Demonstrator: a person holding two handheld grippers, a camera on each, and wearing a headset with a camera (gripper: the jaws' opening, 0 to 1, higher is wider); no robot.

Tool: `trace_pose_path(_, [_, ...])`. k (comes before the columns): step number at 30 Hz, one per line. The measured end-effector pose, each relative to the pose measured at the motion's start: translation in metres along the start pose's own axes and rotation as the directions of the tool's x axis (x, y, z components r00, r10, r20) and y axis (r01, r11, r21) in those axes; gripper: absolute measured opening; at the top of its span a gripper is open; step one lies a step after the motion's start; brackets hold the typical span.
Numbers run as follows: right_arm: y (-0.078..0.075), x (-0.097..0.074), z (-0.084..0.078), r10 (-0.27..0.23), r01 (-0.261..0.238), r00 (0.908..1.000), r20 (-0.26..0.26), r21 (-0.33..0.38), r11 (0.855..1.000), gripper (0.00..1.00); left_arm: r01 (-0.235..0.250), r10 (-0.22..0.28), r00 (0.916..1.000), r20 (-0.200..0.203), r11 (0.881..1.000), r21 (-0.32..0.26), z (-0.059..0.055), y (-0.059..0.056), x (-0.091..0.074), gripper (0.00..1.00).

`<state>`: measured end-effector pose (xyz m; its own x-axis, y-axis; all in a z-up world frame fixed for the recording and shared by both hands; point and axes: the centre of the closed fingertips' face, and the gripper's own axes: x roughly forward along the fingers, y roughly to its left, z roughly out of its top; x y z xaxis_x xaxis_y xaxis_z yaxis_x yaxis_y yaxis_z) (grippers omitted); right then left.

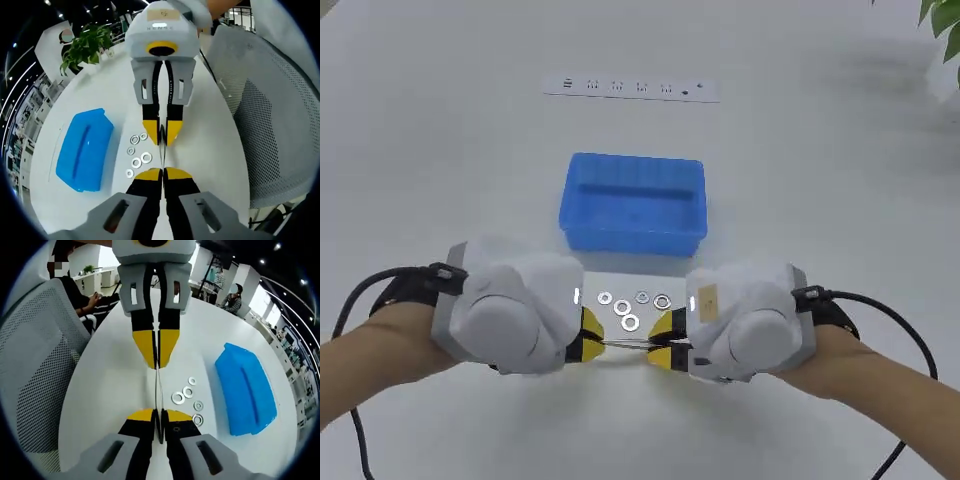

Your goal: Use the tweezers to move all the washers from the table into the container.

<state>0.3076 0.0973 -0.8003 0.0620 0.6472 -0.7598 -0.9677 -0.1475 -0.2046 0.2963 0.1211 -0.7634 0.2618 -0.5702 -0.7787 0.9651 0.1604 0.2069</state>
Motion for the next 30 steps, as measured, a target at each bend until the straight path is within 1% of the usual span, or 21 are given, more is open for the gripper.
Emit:
trace_pose_path(2, [0.000,-0.003,0.002,-0.020,0.020,0.9998,0.006,-0.015,1.000,0.08,0.003,-0.004,0.9999,0.013,1.000,0.009,0.007,0.000,-0.004,0.04])
trace_pose_path(4, [0.000,-0.004,0.002,-0.032,0.032,0.9994,0.016,-0.001,0.999,0.08,0.007,-0.007,0.9999,0.008,1.000,0.024,0.011,0.000,-0.006,0.04])
trace_pose_path(5, [0.000,-0.006,0.002,-0.040,0.040,0.9990,0.022,0.006,0.999,0.08,0.008,-0.009,0.9999,0.006,0.999,0.041,0.015,0.000,-0.006,0.04])
trace_pose_path(7, [-0.001,-0.009,0.001,-0.057,0.057,0.9978,0.035,0.014,0.998,0.08,0.008,-0.009,0.9999,0.014,0.998,0.057,0.022,0.000,-0.008,0.04])
trace_pose_path(9, [-0.001,-0.013,0.001,-0.067,0.066,0.9969,0.043,0.015,0.998,0.08,0.009,-0.011,0.9994,0.034,0.998,0.066,0.032,0.000,-0.010,0.04])
trace_pose_path(11, [0.000,-0.018,-0.001,-0.080,0.080,0.9955,0.051,0.010,0.997,0.08,0.009,-0.014,0.9973,0.072,0.997,0.072,0.044,0.000,-0.010,0.04])
trace_pose_path(13, [-0.001,-0.022,-0.002,-0.088,0.088,0.9944,0.059,0.006,0.996,0.08,0.012,-0.020,0.9945,0.103,0.997,0.071,0.052,-0.001,-0.010,0.04])
trace_pose_path(14, [-0.001,-0.024,-0.004,-0.093,0.093,0.9934,0.067,0.009,0.996,0.08,0.010,-0.019,0.9911,0.132,0.998,0.067,0.059,-0.001,-0.009,0.04])
trace_pose_path(15, [-0.002,-0.026,-0.004,-0.096,0.095,0.9926,0.074,0.015,0.995,0.08,0.008,-0.017,0.9885,0.150,0.998,0.063,0.063,0.000,-0.008,0.04])
trace_pose_path(16, [-0.003,-0.029,-0.007,-0.101,0.100,0.9914,0.082,0.025,0.995,0.08,0.006,-0.013,0.9844,0.176,0.999,0.042,0.069,0.001,-0.006,0.04])
trace_pose_path(17, [-0.003,-0.030,-0.008,-0.103,0.101,0.9907,0.089,0.027,0.994,0.08,0.005,-0.012,0.9829,0.184,0.999,0.040,0.071,0.001,-0.006,0.04])
trace_pose_path(19, [-0.004,-0.033,-0.009,-0.106,0.102,0.9888,0.105,0.042,0.994,0.08,-0.001,-0.008,0.9772,0.212,0.999,0.042,0.080,0.003,-0.003,0.04])
trace_pose_path(21, [-0.006,-0.036,-0.012,-0.104,0.097,0.9873,0.120,0.066,0.993,0.08,-0.004,-0.004,0.9690,0.247,1.000,0.031,0.087,0.004,0.000,0.04])
trace_pose_path(23, [-0.007,-0.037,-0.013,-0.100,0.090,0.9862,0.132,0.076,0.993,0.08,-0.007,0.004,0.9599,0.280,1.000,0.009,0.090,0.008,0.002,0.04])
trace_pose_path(24, [-0.008,-0.037,-0.013,-0.096,0.085,0.9853,0.141,0.085,0.993,0.08,-0.009,0.012,0.9538,0.300,1.000,-0.010,0.092,0.011,0.003,0.05])
trace_pose_path(26, [-0.009,-0.038,-0.014,-0.079,0.063,0.9843,0.158,0.102,0.993,0.09,0.002,0.014,0.9436,0.331,0.999,-0.048,0.094,0.013,0.004,0.05])
trace_pose_path(27, [-0.011,-0.039,-0.014,-0.078,0.062,0.9838,0.161,0.103,0.993,0.09,-0.001,0.015,0.9409,0.338,0.999,-0.042,0.095,0.013,0.005,0.05])
trace_pose_path(28, [-0.011,-0.039,-0.015,-0.068,0.051,0.9839,0.165,0.104,0.993,0.10,-0.001,0.022,0.9365,0.350,0.998,-0.060,0.097,0.014,0.006,0.05])
trace_pose_path(30, [-0.011,-0.040,-0.016,-0.057,0.041,0.9843,0.167,0.101,0.994,0.10,-0.007,0.034,0.9291,0.368,0.997,-0.073,0.101,0.015,0.008,0.05])
